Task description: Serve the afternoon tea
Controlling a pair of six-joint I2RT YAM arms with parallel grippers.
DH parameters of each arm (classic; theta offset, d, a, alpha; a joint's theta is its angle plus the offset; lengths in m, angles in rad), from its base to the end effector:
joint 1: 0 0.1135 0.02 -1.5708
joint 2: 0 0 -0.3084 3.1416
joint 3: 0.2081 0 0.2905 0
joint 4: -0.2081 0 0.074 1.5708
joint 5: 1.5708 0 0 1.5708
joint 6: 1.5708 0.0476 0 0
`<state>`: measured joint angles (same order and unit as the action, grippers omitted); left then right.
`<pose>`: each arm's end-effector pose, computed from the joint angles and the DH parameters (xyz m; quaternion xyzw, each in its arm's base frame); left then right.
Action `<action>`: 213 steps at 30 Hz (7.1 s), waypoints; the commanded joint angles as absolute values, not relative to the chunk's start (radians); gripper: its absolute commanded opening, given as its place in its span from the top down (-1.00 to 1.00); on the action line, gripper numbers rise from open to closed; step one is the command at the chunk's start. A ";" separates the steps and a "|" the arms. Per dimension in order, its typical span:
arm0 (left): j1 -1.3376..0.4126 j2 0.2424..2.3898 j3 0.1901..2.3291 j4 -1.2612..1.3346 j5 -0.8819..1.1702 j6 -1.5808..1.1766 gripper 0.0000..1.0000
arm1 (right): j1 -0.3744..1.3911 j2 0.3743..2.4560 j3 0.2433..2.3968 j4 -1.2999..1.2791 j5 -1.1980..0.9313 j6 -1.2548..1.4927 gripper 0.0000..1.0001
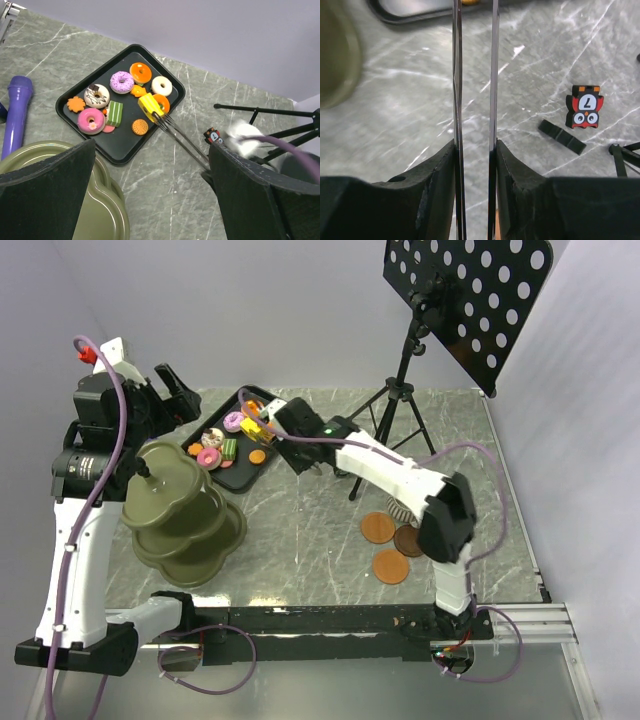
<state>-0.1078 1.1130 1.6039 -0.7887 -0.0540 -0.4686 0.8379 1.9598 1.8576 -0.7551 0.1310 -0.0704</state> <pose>0.2212 -0.0214 0.5414 -0.1600 0.7880 -0.1481 0.5758 0.3426 0.3713 0.3379 -0.3896 0.8503 0.0736 0.3461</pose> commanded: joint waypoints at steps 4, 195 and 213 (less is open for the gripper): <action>-0.095 1.114 1.649 -0.750 -0.032 -0.520 -0.99 | 0.850 1.755 1.805 -0.745 -0.050 -0.135 0.51; -0.084 1.031 1.603 -0.744 -0.091 -0.460 -0.99 | 0.867 2.166 1.985 -0.514 0.152 -0.213 1.00; -0.083 1.031 1.600 -0.738 -0.080 -0.476 -0.99 | 0.870 1.907 1.786 -0.492 0.126 -0.179 1.00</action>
<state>-0.0883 1.0481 1.5875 -0.7681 -0.0769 -0.4732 0.8650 2.0151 1.8370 -0.5224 0.1333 -0.1982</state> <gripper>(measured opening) 0.995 0.324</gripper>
